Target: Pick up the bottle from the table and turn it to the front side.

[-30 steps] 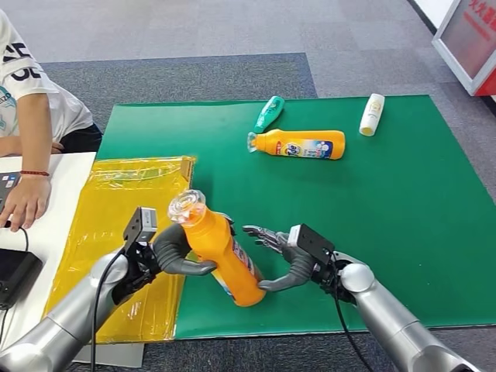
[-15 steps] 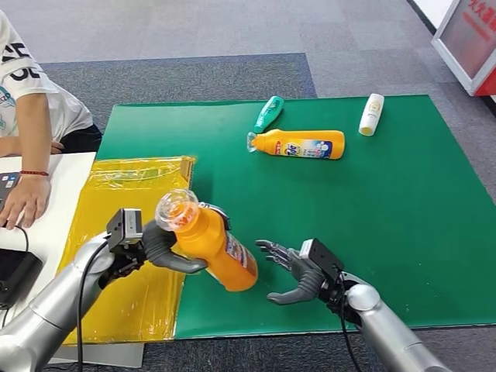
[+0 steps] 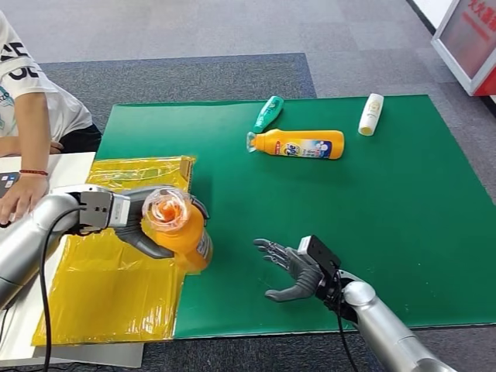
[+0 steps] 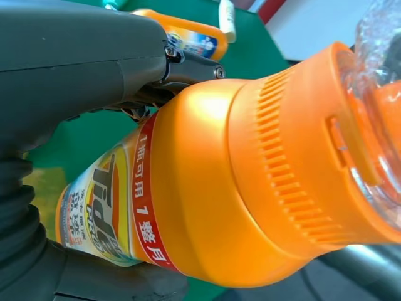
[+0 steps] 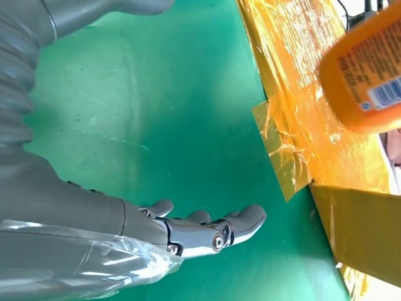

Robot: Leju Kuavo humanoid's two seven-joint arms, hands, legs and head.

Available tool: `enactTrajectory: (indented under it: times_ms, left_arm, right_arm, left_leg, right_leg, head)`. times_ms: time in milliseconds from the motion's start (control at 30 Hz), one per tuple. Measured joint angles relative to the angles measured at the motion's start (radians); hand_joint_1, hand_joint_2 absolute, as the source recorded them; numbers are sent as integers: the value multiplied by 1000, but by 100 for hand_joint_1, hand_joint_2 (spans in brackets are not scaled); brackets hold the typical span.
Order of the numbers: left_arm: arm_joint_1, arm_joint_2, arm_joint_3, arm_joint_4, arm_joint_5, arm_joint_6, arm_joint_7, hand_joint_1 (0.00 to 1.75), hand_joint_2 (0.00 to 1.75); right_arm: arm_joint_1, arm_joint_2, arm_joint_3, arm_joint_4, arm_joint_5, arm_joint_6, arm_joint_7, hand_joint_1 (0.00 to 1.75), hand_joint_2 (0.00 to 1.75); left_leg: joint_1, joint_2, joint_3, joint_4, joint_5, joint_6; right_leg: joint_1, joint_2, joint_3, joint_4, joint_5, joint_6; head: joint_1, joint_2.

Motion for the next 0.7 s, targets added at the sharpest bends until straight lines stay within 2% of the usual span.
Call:
enactTrajectory:
  times_ms: [267,400,533,700]
  left_arm:
    - [-97,59,-104,-15,3,15,52,175,175]
    - [-123,74,-146,-15,8,24,82,175,175]
    - [-143,87,-186,-14,70,35,147,175,175]
    - [-149,94,-240,1,119,58,205,175,175]
  right_arm:
    - [-11,7,4,25,-5,-4,-4,0,175]
    - [-11,8,4,30,-6,-6,-9,0,175]
    - [-10,8,2,31,0,-13,-15,0,175]
    - [-4,8,-7,7,32,-66,-24,0,175]
  left_leg:
    - [0,0,0,0,0,0]
    - [0,0,0,0,0,0]
    - [0,0,0,0,0,0]
    - [0,0,0,0,0,0]
  right_leg:
    - [0,0,0,0,0,0]
    - [0,0,0,0,0,0]
    - [0,0,0,0,0,0]
    - [0,0,0,0,0,0]
  head:
    - [0,0]
    - [0,0]
    - [0,0]
    - [0,0]
